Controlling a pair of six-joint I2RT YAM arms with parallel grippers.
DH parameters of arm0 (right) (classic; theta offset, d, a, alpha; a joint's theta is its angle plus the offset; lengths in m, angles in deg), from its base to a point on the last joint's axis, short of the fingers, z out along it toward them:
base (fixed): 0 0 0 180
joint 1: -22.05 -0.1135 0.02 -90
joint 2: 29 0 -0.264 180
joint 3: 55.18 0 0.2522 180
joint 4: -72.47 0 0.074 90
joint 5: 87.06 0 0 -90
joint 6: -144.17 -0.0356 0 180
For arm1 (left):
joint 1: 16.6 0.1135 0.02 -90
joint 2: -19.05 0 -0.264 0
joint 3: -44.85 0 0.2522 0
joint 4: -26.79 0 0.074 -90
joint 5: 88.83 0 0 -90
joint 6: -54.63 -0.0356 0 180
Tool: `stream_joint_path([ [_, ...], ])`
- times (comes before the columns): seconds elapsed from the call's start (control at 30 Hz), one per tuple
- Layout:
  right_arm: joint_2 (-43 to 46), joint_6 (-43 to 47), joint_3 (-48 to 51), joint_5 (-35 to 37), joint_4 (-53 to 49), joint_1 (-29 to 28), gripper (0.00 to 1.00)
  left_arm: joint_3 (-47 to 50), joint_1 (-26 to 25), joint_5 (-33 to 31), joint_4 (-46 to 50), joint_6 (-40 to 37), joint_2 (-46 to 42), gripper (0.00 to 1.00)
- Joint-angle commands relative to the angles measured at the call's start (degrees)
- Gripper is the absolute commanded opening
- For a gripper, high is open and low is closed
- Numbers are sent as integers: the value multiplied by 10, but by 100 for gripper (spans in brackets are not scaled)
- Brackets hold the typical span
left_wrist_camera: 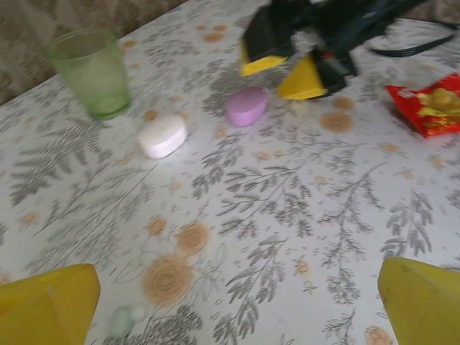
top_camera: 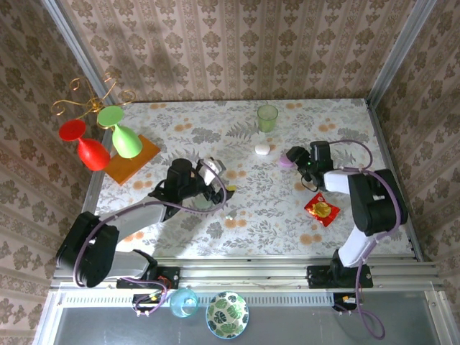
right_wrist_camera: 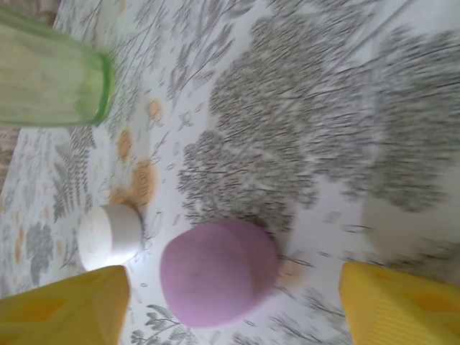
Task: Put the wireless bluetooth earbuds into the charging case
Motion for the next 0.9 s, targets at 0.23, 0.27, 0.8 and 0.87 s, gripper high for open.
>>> stream_joint_path([
  [0.23, 199, 161, 49, 13, -131, -24, 89, -32, -10, -293, 268, 354, -79, 100],
  [0.27, 206, 185, 44, 13, -143, -36, 90, -42, -10, -307, 312, 405, -82, 100],
  [0.8, 147, 293, -22, -1, -147, -178, 90, -120, -121, -331, 579, 889, -27, 99],
  [0.87, 149, 293, -19, 2, -145, -178, 90, -119, -122, -325, 569, 891, -16, 100],
])
